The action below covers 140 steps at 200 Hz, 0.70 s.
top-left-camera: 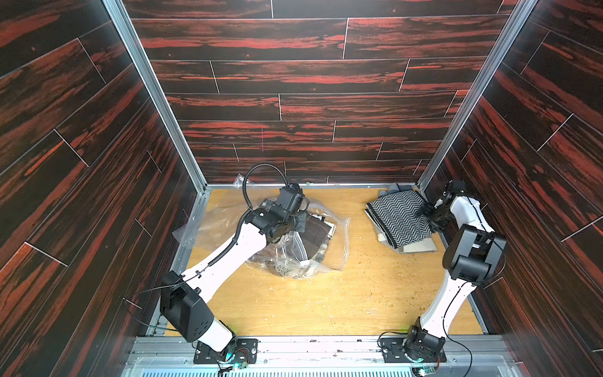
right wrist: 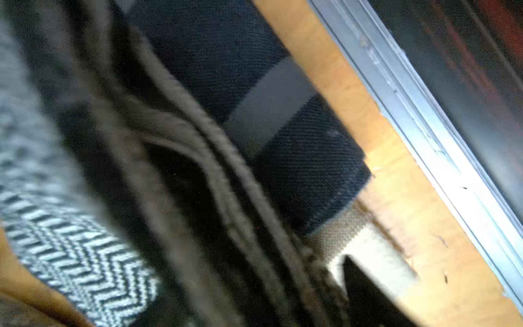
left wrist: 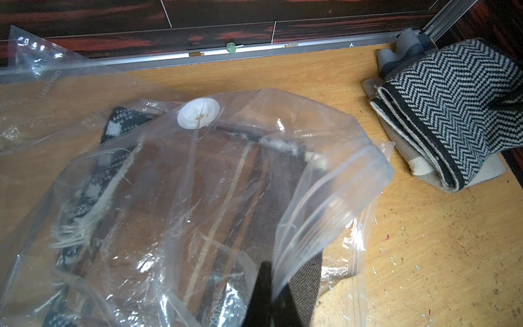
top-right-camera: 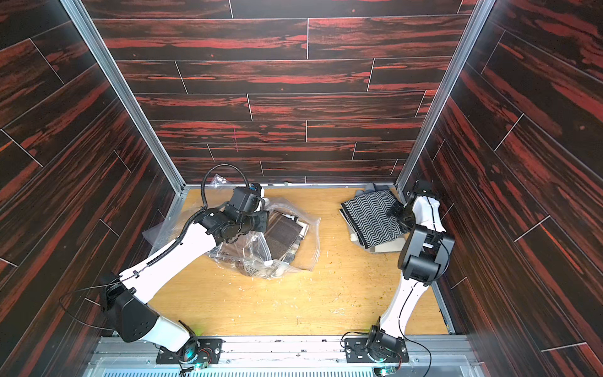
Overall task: Take the scarf out of the vacuum bag
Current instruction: Place the scarf at the center of the board.
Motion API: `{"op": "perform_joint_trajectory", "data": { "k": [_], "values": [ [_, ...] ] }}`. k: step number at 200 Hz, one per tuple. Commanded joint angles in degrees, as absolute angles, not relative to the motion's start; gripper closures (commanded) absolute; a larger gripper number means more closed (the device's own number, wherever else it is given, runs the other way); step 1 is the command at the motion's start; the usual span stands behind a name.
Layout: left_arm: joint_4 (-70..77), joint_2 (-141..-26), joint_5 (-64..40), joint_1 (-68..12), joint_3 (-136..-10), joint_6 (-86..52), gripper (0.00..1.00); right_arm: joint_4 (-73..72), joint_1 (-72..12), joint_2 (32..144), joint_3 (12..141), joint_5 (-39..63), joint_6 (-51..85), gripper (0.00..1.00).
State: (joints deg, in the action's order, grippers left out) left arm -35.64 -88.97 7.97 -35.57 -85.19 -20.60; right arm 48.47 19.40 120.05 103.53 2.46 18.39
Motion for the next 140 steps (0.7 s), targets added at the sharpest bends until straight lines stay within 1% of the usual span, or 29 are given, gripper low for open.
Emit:
{"op": "perform_joint_trajectory", "data": {
  "k": [1, 34, 66, 97, 140],
  "values": [
    [-37.18, -85.45, 7.22, -35.09, -84.02, -19.62, 1.0, 47.55, 19.16, 117.79, 103.46, 4.32, 18.32, 0.02],
    [-37.98, -83.65, 7.38, -35.13, -82.11, -19.31, 1.0, 43.2, 19.14, 112.99, 99.16, 3.44, 19.32, 0.02],
    [-41.18, -80.15, 8.26, -35.11, -80.15, -20.72, 1.0, 36.26, 18.76, 105.34, 91.9, 3.14, 20.87, 0.02],
    [-39.41, -75.03, 8.81, -35.07, -73.68, -23.19, 1.0, 31.23, 15.01, 98.17, 86.49, 1.51, 20.4, 0.02],
    [-37.66, -70.27, 5.3, -35.32, -66.31, -24.17, 1.0, 25.97, 12.42, 87.24, 76.68, 6.09, 22.66, 0.01]
  ]
}}
